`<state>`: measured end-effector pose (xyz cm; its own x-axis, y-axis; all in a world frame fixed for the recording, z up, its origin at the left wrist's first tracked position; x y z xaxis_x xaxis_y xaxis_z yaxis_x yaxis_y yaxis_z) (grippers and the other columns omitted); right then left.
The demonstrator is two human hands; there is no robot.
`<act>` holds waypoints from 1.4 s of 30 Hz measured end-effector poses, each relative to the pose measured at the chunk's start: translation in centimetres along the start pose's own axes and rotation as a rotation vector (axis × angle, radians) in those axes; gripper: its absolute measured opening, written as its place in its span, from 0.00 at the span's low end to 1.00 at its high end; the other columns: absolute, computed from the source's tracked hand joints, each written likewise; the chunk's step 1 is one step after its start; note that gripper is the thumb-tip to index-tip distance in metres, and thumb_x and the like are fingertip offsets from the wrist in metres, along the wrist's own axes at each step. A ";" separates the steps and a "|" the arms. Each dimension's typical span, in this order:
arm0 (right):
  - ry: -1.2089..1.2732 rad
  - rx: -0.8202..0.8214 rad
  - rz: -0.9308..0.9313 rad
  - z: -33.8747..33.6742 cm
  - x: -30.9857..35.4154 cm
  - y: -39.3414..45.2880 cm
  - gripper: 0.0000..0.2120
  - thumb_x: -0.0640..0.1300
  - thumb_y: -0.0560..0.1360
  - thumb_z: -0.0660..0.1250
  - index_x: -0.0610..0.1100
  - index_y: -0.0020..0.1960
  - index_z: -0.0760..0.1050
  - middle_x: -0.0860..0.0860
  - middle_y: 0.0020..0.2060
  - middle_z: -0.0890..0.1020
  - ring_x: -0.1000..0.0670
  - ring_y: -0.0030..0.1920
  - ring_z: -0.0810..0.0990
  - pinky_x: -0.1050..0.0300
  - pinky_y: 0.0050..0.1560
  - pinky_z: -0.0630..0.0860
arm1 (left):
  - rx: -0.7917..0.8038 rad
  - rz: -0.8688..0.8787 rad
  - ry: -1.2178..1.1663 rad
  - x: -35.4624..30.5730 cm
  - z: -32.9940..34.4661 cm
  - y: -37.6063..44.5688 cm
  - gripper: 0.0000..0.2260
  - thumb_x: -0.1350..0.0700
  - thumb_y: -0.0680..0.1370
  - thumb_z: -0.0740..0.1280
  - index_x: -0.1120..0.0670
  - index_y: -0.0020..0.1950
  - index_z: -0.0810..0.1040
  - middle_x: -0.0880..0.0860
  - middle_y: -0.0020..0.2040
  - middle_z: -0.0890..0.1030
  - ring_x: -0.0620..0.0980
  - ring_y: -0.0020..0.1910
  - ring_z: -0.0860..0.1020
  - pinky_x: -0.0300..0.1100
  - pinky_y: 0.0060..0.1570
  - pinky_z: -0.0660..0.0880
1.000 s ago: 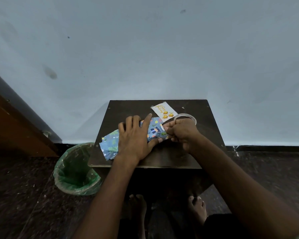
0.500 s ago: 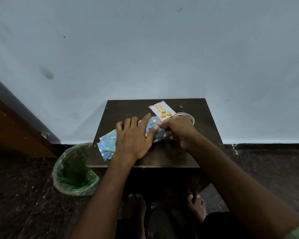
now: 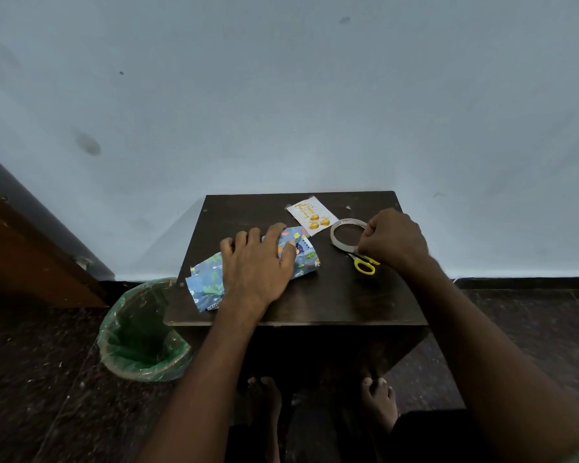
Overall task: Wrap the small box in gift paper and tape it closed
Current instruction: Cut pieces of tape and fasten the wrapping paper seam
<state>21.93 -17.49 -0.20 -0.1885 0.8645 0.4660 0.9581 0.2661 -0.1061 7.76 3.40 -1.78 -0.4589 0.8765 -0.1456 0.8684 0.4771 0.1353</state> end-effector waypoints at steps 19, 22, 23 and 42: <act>-0.497 0.231 -0.161 2.7 3.0 -3.3 0.14 0.41 0.78 0.69 0.42 0.63 0.78 0.43 0.62 0.80 0.40 0.64 0.79 0.51 0.52 0.75 | 0.022 -0.034 -0.011 0.0 -0.1 0.1 0.26 0.34 0.85 0.52 0.45 0.79 0.67 0.53 0.73 0.76 0.55 0.72 0.72 0.57 0.72 0.60; -0.400 0.386 -0.122 3.4 2.7 -3.1 0.11 0.41 0.76 0.69 0.43 0.58 0.79 0.44 0.57 0.83 0.41 0.56 0.84 0.52 0.51 0.81 | 0.029 -0.035 -0.015 0.1 0.0 0.1 0.27 0.34 0.84 0.52 0.45 0.79 0.67 0.53 0.73 0.76 0.55 0.72 0.71 0.57 0.73 0.60; -0.299 0.450 -0.095 3.5 2.6 -3.1 0.10 0.38 0.77 0.68 0.43 0.58 0.80 0.43 0.54 0.84 0.41 0.51 0.86 0.51 0.51 0.84 | 0.029 -0.034 -0.019 0.1 0.0 0.1 0.27 0.34 0.84 0.52 0.45 0.79 0.67 0.53 0.73 0.76 0.55 0.72 0.71 0.58 0.73 0.60; 0.805 0.627 0.153 6.9 2.8 -2.4 0.08 0.33 0.81 0.66 0.42 0.56 0.80 0.45 0.44 0.86 0.52 0.38 0.82 0.63 0.30 0.73 | 0.057 0.170 -0.282 -0.3 -0.6 0.3 0.24 0.32 0.78 0.58 0.38 0.70 0.74 0.43 0.66 0.79 0.49 0.67 0.74 0.54 0.68 0.62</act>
<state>17.58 -12.81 -4.69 0.3473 0.4279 0.8344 0.6313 0.5513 -0.5455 8.03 3.33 -1.11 -0.2434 0.8869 -0.3926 0.9407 0.3145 0.1273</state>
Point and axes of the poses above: each hand's wrist, its own y-axis towards the middle knuckle, its own z-axis out of the palm, x = y × z, the point moved 10 cm from there along y, towards the middle knuckle
